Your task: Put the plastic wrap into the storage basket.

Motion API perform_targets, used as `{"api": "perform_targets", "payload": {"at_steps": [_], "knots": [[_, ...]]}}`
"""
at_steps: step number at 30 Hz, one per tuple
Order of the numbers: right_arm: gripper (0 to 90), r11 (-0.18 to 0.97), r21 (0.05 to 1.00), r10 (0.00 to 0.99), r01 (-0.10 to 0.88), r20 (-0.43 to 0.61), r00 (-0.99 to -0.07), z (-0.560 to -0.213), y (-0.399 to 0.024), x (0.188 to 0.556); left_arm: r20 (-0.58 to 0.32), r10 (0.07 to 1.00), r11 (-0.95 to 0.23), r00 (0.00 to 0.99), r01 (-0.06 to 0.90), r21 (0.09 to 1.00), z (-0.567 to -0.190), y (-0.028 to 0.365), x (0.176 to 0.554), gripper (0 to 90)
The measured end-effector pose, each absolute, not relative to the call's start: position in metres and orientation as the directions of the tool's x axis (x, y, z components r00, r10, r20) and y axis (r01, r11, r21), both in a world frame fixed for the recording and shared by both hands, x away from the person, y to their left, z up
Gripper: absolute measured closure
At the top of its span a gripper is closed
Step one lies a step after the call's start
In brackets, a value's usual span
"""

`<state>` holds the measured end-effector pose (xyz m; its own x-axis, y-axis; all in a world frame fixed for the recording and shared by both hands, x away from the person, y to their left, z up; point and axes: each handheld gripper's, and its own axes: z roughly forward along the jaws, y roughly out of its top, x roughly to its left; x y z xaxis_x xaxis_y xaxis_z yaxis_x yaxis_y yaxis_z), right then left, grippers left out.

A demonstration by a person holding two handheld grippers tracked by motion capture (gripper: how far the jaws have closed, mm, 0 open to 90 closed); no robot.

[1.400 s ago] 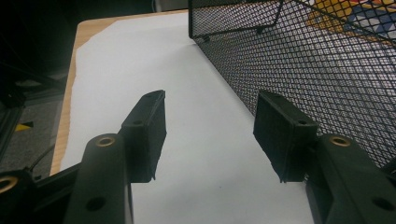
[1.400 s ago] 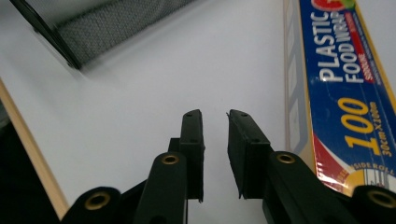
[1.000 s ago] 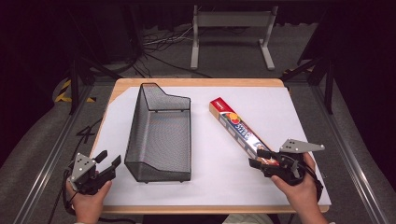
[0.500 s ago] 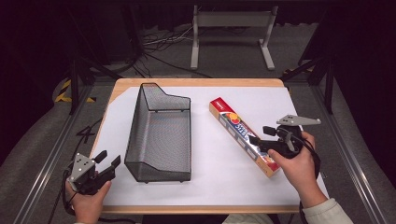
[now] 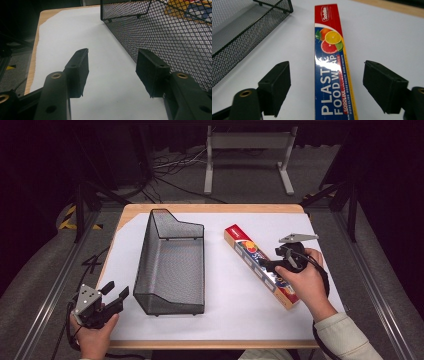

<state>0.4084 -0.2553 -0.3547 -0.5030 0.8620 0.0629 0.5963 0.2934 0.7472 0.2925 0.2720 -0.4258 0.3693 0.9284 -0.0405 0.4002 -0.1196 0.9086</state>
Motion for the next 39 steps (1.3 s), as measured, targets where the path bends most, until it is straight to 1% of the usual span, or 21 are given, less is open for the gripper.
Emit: {"api": "perform_targets", "payload": {"at_steps": [3,4,6,9,11,13,16,21,25,26,27,28,33,35,36,39], "knots": [[26.3,0.311,0.72,0.865,0.62,0.056,-0.499,-0.361,-0.252,0.417,-0.042,0.93,-0.116,0.366,0.399,0.91,-0.426,0.273,0.292,44.4],[26.1,0.33,0.713,0.862,0.619,0.041,-0.506,-0.364,-0.251,0.421,-0.045,0.929,-0.112,0.366,0.398,0.91,-0.426,0.274,0.291,44.5],[23.2,0.369,0.699,0.854,0.613,0.007,-0.521,-0.372,-0.248,0.429,-0.044,0.931,-0.112,0.363,0.398,0.911,-0.426,0.274,0.291,44.4],[23.1,0.372,0.67,0.857,0.642,0.019,-0.516,-0.377,-0.246,0.434,-0.041,0.931,-0.115,0.363,0.398,0.91,-0.426,0.274,0.29,44.5],[18.5,0.385,0.648,0.853,0.657,0.022,-0.521,-0.385,-0.245,0.438,-0.042,0.931,-0.114,0.362,0.398,0.91,-0.426,0.275,0.29,44.4],[17.8,0.389,0.599,0.863,0.7,0.029,-0.505,-0.393,-0.244,0.442,-0.043,0.932,-0.112,0.361,0.399,0.91,-0.426,0.275,0.29,44.4],[17.7,0.382,0.566,0.871,0.73,0.042,-0.489,-0.402,-0.243,0.446,-0.039,0.931,-0.117,0.363,0.399,0.909,-0.426,0.275,0.29,44.4],[18.6,0.372,0.513,0.883,0.774,0.061,-0.465,-0.408,-0.243,0.45,-0.038,0.933,-0.116,0.358,0.4,0.909,-0.426,0.275,0.29,44.4],[23.9,0.398,0.474,0.882,0.785,0.036,-0.469,-0.41,-0.239,0.451,-0.038,0.933,-0.116,0.358,0.401,0.909,-0.426,0.275,0.29,44.4],[26.9,0.409,0.464,0.88,0.786,0.027,-0.474,-0.411,-0.239,0.452,-0.039,0.933,-0.116,0.358,0.4,0.909,-0.426,0.275,0.29,44.4],[33.2,0.418,0.444,0.881,0.792,0.015,-0.473,-0.412,-0.237,0.451,-0.038,0.933,-0.117,0.358,0.4,0.909,-0.426,0.275,0.29,44.4],[36.7,0.425,0.44,0.88,0.791,0.002,-0.474,-0.413,-0.237,0.451,-0.036,0.933,-0.117,0.357,0.399,0.909,-0.426,0.275,0.29,44.4],[39.7,0.46,0.443,0.871,0.77,-0.056,-0.488,-0.411,-0.232,0.449,-0.038,0.935,-0.115,0.353,0.401,0.909,-0.426,0.275,0.29,44.2],[40.0,0.455,0.445,0.873,0.771,-0.05,-0.486,-0.411,-0.232,0.448,-0.038,0.935,-0.114,0.352,0.402,0.909,-0.426,0.275,0.291,44.2],[40.2,0.427,0.445,0.883,0.787,-0.02,-0.468,-0.409,-0.231,0.447,-0.038,0.936,-0.113,0.351,0.401,0.909,-0.426,0.275,0.29,44.2],[40.2,0.422,0.442,0.886,0.791,-0.014,-0.464,-0.405,-0.23,0.446,-0.034,0.935,-0.118,0.353,0.4,0.909,-0.426,0.276,0.29,44.2]]}}
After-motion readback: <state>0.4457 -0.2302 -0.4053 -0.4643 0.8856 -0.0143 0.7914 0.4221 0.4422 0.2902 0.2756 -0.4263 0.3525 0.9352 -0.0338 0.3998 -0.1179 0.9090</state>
